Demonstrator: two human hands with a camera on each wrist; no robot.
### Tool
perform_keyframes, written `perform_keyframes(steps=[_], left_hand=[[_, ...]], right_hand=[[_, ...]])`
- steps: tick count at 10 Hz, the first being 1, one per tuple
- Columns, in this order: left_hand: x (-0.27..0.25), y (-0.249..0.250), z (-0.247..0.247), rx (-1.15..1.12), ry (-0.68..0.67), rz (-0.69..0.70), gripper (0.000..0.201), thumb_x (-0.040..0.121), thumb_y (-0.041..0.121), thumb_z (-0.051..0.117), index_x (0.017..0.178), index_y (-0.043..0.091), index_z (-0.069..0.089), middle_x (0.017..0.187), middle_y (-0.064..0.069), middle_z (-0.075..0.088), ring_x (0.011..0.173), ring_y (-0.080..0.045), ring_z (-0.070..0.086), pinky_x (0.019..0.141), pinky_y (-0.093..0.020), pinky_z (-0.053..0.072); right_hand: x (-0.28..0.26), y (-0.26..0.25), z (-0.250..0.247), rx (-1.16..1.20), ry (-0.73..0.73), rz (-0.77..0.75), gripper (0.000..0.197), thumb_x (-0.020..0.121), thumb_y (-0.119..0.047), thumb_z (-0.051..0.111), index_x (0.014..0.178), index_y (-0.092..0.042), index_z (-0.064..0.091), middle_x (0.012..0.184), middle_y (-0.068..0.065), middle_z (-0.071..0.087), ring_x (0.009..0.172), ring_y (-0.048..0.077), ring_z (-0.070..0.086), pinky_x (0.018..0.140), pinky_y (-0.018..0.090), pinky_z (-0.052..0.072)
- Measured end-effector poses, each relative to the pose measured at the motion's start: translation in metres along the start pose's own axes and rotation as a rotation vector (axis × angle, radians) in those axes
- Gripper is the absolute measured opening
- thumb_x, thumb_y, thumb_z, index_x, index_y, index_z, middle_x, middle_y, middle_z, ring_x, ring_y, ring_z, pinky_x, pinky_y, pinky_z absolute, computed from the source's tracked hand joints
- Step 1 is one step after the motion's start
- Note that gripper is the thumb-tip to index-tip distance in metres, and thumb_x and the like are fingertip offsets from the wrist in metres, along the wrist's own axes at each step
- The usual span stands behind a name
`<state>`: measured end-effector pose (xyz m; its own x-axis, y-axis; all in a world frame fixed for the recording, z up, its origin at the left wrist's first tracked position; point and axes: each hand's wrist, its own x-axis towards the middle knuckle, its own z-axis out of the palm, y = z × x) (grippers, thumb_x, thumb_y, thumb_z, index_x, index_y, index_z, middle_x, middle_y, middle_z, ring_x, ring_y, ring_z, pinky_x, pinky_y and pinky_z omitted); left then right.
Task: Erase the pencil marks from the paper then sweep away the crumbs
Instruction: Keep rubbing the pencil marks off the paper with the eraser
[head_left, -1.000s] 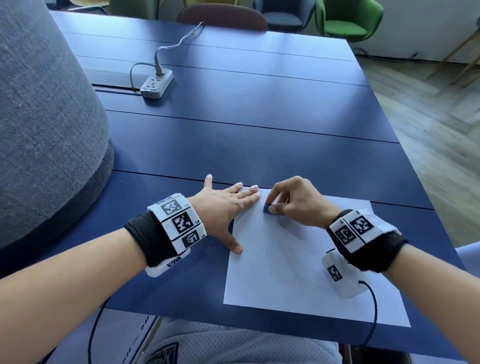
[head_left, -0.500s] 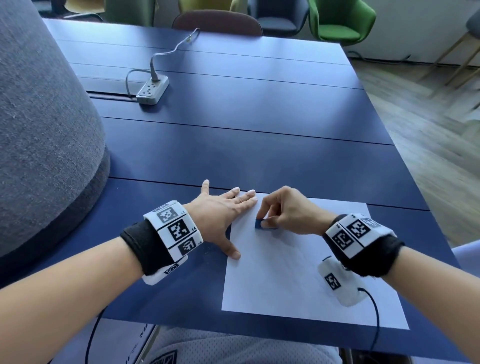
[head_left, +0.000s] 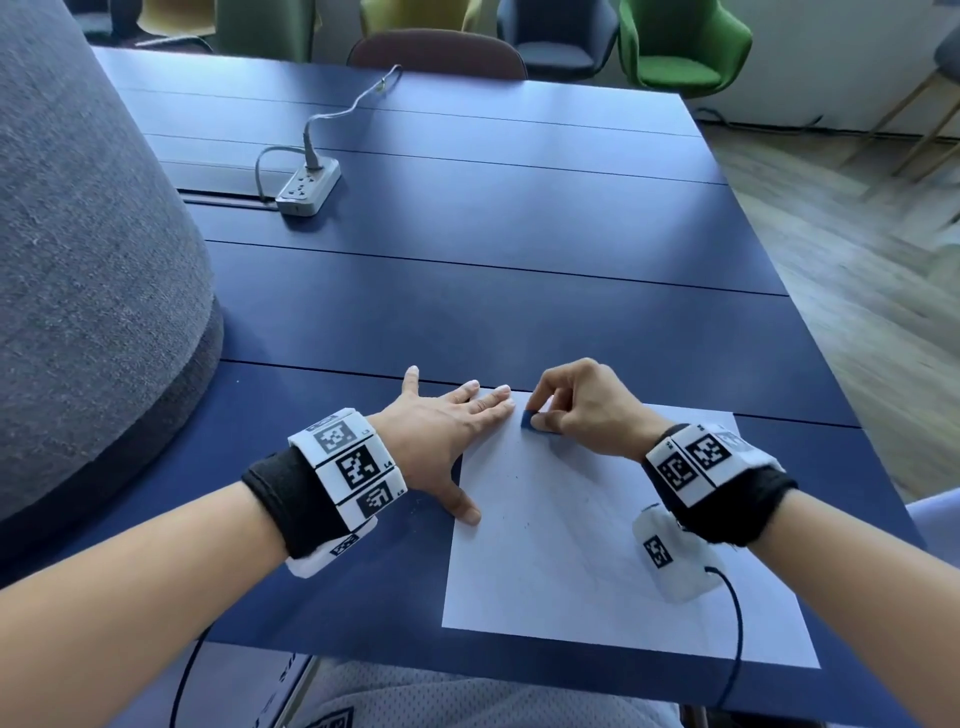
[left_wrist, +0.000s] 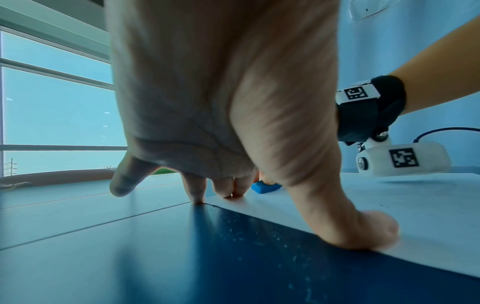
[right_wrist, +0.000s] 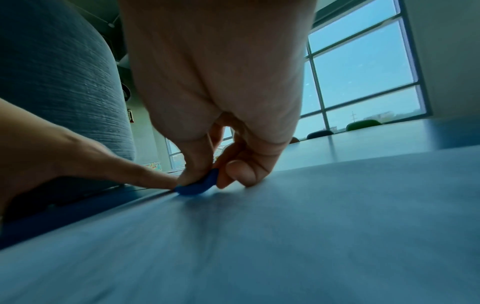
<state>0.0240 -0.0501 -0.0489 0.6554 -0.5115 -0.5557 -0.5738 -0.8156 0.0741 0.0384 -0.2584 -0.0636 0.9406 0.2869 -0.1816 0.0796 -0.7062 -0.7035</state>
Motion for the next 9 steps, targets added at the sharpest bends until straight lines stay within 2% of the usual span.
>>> perform_keyframes(steps=[1, 3, 4, 5, 6, 7, 8, 9], left_hand=[[0.000, 0.000, 0.000, -0.006, -0.006, -0.003, 0.127, 0.070, 0.071, 0.070, 0.155, 0.029, -0.014, 0.159, 0.019, -0.022, 0.149, -0.010, -0.014, 0.108, -0.073, -0.005], [0.000, 0.000, 0.000, -0.011, -0.011, -0.004, 0.127, 0.069, 0.071, 0.070, 0.154, 0.030, -0.016, 0.159, 0.020, -0.022, 0.148, -0.009, -0.015, 0.109, -0.073, -0.004], [0.001, 0.000, 0.001, -0.017, -0.011, -0.002, 0.127, 0.069, 0.070, 0.070, 0.154, 0.030, -0.015, 0.159, 0.019, -0.022, 0.148, -0.010, -0.015, 0.108, -0.074, -0.004], [0.000, 0.000, 0.000, -0.013, -0.013, -0.001, 0.127, 0.070, 0.070, 0.071, 0.155, 0.029, -0.015, 0.159, 0.018, -0.022, 0.149, -0.010, -0.015, 0.108, -0.074, -0.004], [0.001, 0.001, 0.000, -0.012, -0.018, -0.005, 0.127, 0.070, 0.070, 0.070, 0.154, 0.029, -0.015, 0.159, 0.019, -0.023, 0.149, -0.010, -0.015, 0.108, -0.074, -0.004], [0.001, 0.001, -0.001, -0.009, -0.012, -0.004, 0.127, 0.070, 0.070, 0.070, 0.155, 0.029, -0.015, 0.159, 0.018, -0.023, 0.149, -0.011, -0.015, 0.108, -0.074, -0.004], [0.000, 0.000, -0.001, -0.007, -0.016, -0.010, 0.127, 0.070, 0.070, 0.070, 0.154, 0.029, -0.015, 0.159, 0.018, -0.023, 0.149, -0.011, -0.015, 0.108, -0.074, -0.004], [0.000, 0.002, -0.002, -0.009, -0.018, -0.014, 0.126, 0.070, 0.069, 0.070, 0.154, 0.029, -0.015, 0.159, 0.019, -0.023, 0.149, -0.010, -0.015, 0.108, -0.074, -0.004]], right_hand=[[-0.009, -0.001, 0.001, 0.018, -0.178, -0.013, 0.008, 0.077, -0.010, 0.074, 0.078, -0.017, 0.074, 0.060, -0.003, 0.063, 0.051, 0.007, 0.053, 0.052, 0.018, 0.043], [0.002, -0.002, -0.006, -0.013, -0.022, -0.010, 0.008, 0.078, -0.009, 0.074, 0.079, -0.017, 0.073, 0.061, -0.005, 0.062, 0.047, 0.000, 0.050, 0.049, 0.011, 0.039], [-0.012, -0.002, -0.003, -0.043, -0.234, -0.032, 0.008, 0.077, -0.009, 0.075, 0.079, -0.017, 0.074, 0.054, -0.010, 0.057, 0.046, 0.000, 0.047, 0.048, 0.013, 0.037], [-0.011, -0.002, -0.005, -0.063, -0.228, -0.034, 0.009, 0.077, -0.009, 0.075, 0.078, -0.019, 0.074, 0.055, -0.009, 0.059, 0.048, 0.001, 0.049, 0.049, 0.013, 0.038], [-0.012, 0.000, -0.003, -0.014, -0.087, -0.027, 0.011, 0.078, -0.008, 0.073, 0.077, -0.020, 0.074, 0.059, -0.004, 0.061, 0.049, 0.004, 0.050, 0.051, 0.016, 0.039], [-0.026, -0.004, 0.002, -0.007, -0.225, -0.085, 0.010, 0.078, -0.007, 0.073, 0.077, -0.017, 0.074, 0.056, -0.006, 0.058, 0.048, 0.004, 0.047, 0.049, 0.015, 0.037], [-0.021, -0.007, -0.001, -0.061, -0.275, -0.086, 0.011, 0.077, -0.006, 0.074, 0.078, -0.017, 0.074, 0.056, -0.007, 0.057, 0.047, 0.002, 0.046, 0.050, 0.015, 0.037], [-0.013, -0.005, -0.002, -0.036, -0.100, -0.047, 0.011, 0.078, -0.007, 0.073, 0.077, -0.018, 0.073, 0.058, -0.007, 0.059, 0.047, 0.002, 0.047, 0.051, 0.014, 0.037]])
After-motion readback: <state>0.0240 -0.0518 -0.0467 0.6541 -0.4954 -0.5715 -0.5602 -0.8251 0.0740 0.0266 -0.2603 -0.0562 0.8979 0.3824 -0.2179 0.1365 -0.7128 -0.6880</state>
